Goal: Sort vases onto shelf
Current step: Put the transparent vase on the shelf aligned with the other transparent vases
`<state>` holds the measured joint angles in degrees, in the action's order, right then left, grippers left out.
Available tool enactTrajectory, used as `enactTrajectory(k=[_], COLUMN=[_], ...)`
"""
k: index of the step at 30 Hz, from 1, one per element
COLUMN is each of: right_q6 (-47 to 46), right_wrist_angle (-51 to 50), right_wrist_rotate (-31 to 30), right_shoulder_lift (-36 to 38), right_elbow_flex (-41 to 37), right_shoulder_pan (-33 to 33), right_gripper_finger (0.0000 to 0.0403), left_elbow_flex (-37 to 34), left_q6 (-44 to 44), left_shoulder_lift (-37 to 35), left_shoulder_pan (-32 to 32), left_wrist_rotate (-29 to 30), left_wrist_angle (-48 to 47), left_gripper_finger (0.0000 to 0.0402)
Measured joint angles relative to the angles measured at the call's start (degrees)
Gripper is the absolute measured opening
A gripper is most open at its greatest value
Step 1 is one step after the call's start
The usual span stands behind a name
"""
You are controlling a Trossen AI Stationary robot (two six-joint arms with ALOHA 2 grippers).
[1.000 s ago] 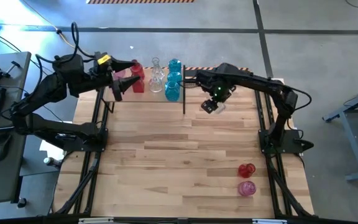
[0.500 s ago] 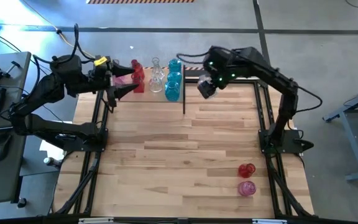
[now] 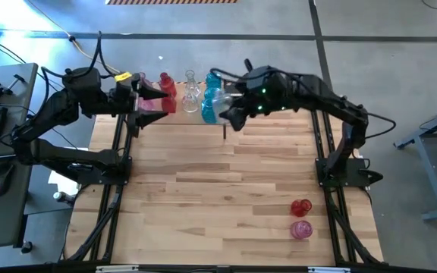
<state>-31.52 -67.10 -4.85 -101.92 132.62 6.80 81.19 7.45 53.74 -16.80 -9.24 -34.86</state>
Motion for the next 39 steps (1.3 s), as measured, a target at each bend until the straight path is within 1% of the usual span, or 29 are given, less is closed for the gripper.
enactTrajectory(k=[5,9,11,14,19,22,25,34,39], right_q6=[2.6,5.4,7.1,8.8,11.1,11.1,12.5,15.0,15.0], right_wrist_angle=[9.1,15.9,18.6,21.7,22.6,23.8,25.2,30.2,32.0], right_wrist_rotate=[-3.3,-3.7,-4.1,-6.2,-7.3,-7.2,-7.2,-8.6,-9.2], right_shoulder_lift=[-1.5,-3.9,-5.2,-6.7,-9.1,-10.1,-10.8,-11.1,-11.1], right_elbow_flex=[0.0,0.0,0.0,0.0,0.0,0.0,0.0,0.0,0.0], right_shoulder_pan=[-4.7,-7.3,-8.3,-9.2,-10.2,-10.4,-10.8,-12.8,-13.2], right_gripper_finger=[0.0234,0.0234,0.0234,0.0234,0.0234,0.0234,0.0234,0.0234,0.0234], left_elbow_flex=[0.0,0.0,0.0,0.0,0.0,0.0,0.0,0.0,0.0], left_q6=[0.0,0.5,0.5,2.1,3.0,3.5,4.7,9.0,10.3], left_shoulder_lift=[0.4,1.1,1.7,2.4,2.9,2.9,2.9,2.9,2.9], left_shoulder_pan=[0.0,0.0,0.0,0.0,0.0,0.0,0.0,0.0,0.0], left_wrist_rotate=[-3.5,-5.7,-6.2,-6.4,-6.4,-8.7,-9.2,-9.5,-10.4], left_wrist_angle=[0.0,0.0,-0.3,-0.6,-1.3,-1.3,-1.3,-1.1,1.4], left_gripper_finger=[0.0310,0.0310,0.0310,0.0310,0.0310,0.0310,0.0310,0.0310,0.0310])
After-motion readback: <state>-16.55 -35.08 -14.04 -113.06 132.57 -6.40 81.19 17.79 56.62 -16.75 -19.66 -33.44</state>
